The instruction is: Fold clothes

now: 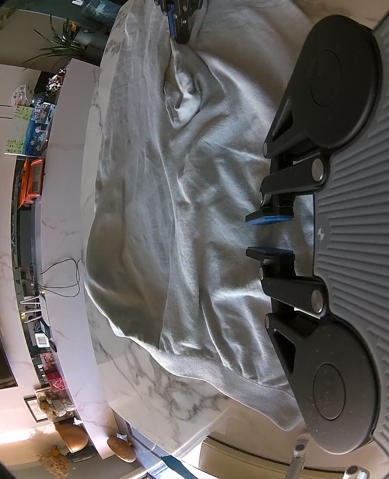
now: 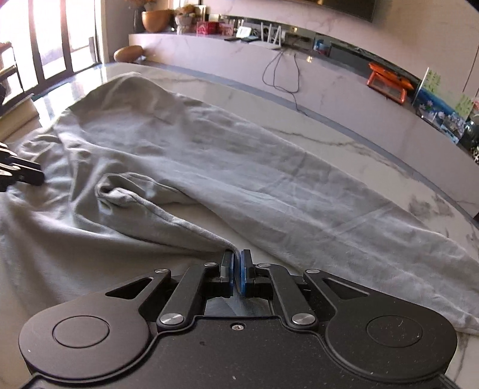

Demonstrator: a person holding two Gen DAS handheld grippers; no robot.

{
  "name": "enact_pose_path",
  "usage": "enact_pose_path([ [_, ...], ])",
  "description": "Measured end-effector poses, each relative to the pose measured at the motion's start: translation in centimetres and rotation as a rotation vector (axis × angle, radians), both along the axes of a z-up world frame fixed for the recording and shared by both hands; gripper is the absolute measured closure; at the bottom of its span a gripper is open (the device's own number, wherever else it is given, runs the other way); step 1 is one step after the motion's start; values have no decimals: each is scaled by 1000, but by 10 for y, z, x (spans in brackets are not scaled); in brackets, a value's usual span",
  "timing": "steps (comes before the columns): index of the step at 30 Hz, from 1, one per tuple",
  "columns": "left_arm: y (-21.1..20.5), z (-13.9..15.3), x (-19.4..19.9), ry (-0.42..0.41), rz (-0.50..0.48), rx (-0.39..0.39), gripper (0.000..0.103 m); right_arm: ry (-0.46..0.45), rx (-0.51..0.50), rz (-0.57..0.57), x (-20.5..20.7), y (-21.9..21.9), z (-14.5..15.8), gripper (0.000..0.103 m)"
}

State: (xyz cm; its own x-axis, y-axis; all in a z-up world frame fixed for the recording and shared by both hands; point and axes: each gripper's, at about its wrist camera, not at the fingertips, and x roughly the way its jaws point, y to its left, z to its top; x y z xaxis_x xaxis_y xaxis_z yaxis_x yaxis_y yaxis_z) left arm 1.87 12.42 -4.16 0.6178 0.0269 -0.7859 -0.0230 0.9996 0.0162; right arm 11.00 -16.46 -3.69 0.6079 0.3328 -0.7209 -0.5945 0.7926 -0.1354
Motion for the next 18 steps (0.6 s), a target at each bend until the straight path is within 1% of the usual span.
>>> enact_pose_path([
  [1,1,0,0,0,0,0,88,-8,1,-15,2,-2,0,91],
  [2,1,0,0,0,0,0,88,-17,1,-34,4,-4,0,80],
  [3,0,1,1,1,0,0,88,-23,1,-51,4,-9,2,77],
  [7,1,2,2,2,-1,1,88,-41,-4,-112,5,-37,16,76],
  [12,-4,1,2,1,-2,4,88,-60,-11,-240,-1,-105,37,75],
  [13,-5,1,3,0,-1,6,88,-63,-20,-292,-4,-130,41,75],
  [15,-7,1,2,0,0,12,88,-58,-17,-378,-9,-165,45,72],
  [18,-10,1,2,0,0,23,88,-43,6,-563,-21,-240,47,72],
])
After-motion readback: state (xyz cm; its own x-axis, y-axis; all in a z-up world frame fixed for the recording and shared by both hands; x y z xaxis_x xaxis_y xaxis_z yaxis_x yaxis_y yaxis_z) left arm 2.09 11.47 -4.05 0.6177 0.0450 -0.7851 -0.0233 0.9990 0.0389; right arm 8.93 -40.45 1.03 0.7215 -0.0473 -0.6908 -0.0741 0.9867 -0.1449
